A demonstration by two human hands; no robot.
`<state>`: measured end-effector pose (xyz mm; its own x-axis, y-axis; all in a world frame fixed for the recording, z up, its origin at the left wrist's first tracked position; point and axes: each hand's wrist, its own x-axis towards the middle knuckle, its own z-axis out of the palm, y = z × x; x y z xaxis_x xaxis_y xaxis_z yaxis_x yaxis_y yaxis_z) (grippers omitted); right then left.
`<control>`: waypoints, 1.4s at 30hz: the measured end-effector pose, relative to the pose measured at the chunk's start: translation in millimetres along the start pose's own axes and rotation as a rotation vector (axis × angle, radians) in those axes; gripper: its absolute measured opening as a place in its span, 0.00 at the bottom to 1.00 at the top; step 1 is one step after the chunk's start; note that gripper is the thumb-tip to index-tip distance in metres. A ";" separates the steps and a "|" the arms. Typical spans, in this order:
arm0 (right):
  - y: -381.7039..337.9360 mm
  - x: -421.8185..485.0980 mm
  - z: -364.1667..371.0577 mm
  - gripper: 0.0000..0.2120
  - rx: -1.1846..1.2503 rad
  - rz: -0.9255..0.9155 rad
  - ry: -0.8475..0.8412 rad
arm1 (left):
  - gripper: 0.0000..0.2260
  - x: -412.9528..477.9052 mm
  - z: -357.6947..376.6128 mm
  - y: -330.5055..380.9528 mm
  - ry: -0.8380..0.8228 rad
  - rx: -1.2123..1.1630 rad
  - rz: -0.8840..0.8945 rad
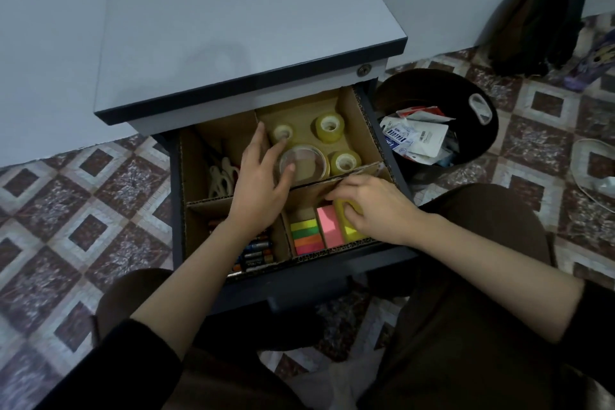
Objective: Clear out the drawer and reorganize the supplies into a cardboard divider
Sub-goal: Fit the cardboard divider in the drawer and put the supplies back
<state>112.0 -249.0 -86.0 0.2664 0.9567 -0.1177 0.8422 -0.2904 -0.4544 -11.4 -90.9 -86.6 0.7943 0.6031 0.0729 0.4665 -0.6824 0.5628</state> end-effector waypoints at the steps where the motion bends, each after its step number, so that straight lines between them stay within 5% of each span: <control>1: -1.7 -3.6 -1.0 0.15 0.036 -0.006 0.069 | 0.19 -12.3 -3.5 4.8 0.010 -0.040 0.004; 6: -28.1 -31.0 -8.1 0.12 0.386 -0.056 0.345 | 0.14 -86.8 -30.9 21.6 0.016 -0.331 -0.026; 12: -66.4 -68.6 18.0 0.16 0.702 0.163 0.207 | 0.10 -149.2 -48.5 20.8 -0.381 -0.552 -0.173; 18: -77.2 -94.2 43.2 0.25 0.790 0.558 -0.148 | 0.23 -167.4 -22.3 8.9 -0.672 -0.573 -0.641; 23: -68.9 -90.3 53.5 0.25 0.968 0.609 -0.165 | 0.25 -167.4 -4.2 12.2 -0.447 -0.738 -0.726; 33: -64.7 -77.5 66.5 0.15 0.904 0.546 -0.035 | 0.25 -163.7 17.9 2.1 -0.237 -0.741 -0.612; 42: -53.7 -10.6 47.2 0.32 0.722 0.489 0.082 | 0.29 -84.3 12.0 -19.9 -0.239 -0.629 -0.633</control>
<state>41.8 -242.6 -102.0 0.5762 0.7162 -0.3938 0.1294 -0.5557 -0.8212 -83.0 -133.1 -113.8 0.5551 0.6378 -0.5339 0.5994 0.1382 0.7884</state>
